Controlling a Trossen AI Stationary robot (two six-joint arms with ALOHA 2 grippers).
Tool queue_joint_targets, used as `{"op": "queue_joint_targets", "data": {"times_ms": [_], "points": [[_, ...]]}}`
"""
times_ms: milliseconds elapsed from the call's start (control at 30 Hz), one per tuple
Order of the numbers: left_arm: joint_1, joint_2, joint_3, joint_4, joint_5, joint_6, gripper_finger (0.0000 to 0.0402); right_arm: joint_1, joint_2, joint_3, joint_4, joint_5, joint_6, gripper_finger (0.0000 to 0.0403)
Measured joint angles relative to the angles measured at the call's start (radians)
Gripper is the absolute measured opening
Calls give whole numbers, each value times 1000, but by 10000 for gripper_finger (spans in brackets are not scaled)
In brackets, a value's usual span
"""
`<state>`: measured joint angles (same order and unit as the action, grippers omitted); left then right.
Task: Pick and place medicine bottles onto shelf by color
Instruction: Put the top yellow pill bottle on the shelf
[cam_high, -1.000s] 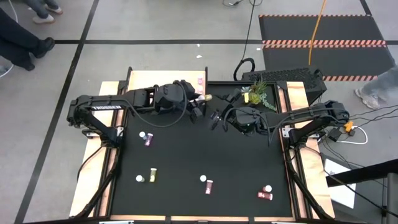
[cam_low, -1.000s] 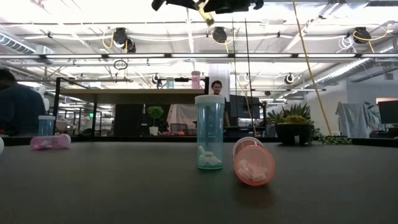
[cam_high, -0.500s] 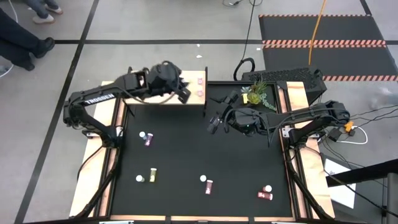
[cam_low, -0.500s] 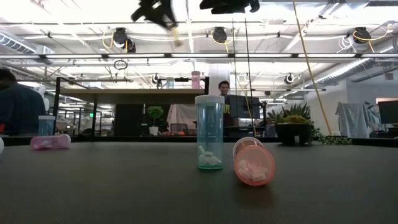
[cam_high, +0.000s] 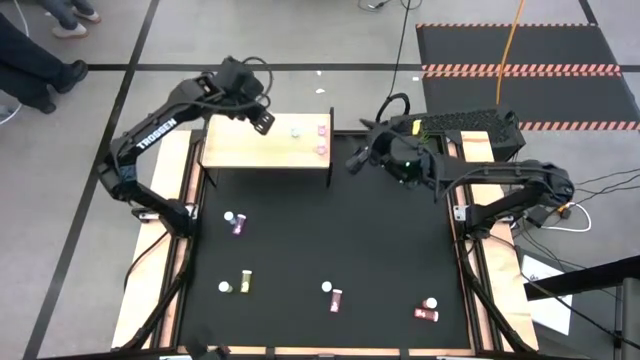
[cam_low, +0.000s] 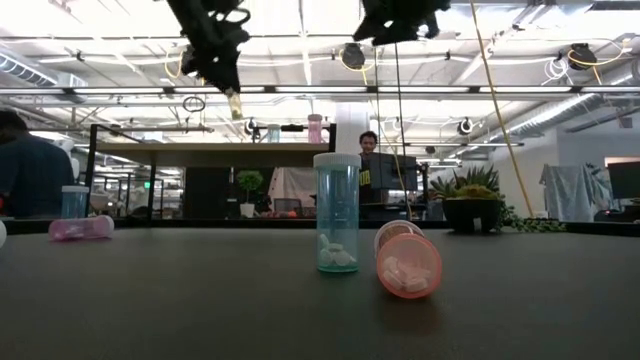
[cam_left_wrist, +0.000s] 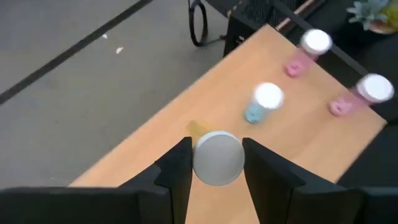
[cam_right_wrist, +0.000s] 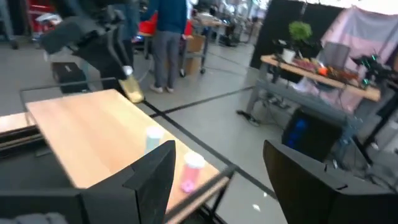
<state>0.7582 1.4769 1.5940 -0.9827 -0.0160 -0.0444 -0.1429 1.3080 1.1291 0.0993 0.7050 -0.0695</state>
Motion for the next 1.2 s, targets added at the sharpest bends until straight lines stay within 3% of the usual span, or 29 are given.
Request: {"op": "queue_joint_targets", "data": {"times_ms": [167,600,1200], "points": [[61,43,-1,-58,42,62,135,-40,-73,0,-111,0,58,240],[45,156,-2,-78,57,71,135,-61,-214,0,-314,0,77,240],[68,166,0,-91,57,65,136,-61,-220,0,-322,-3,77,240]]}}
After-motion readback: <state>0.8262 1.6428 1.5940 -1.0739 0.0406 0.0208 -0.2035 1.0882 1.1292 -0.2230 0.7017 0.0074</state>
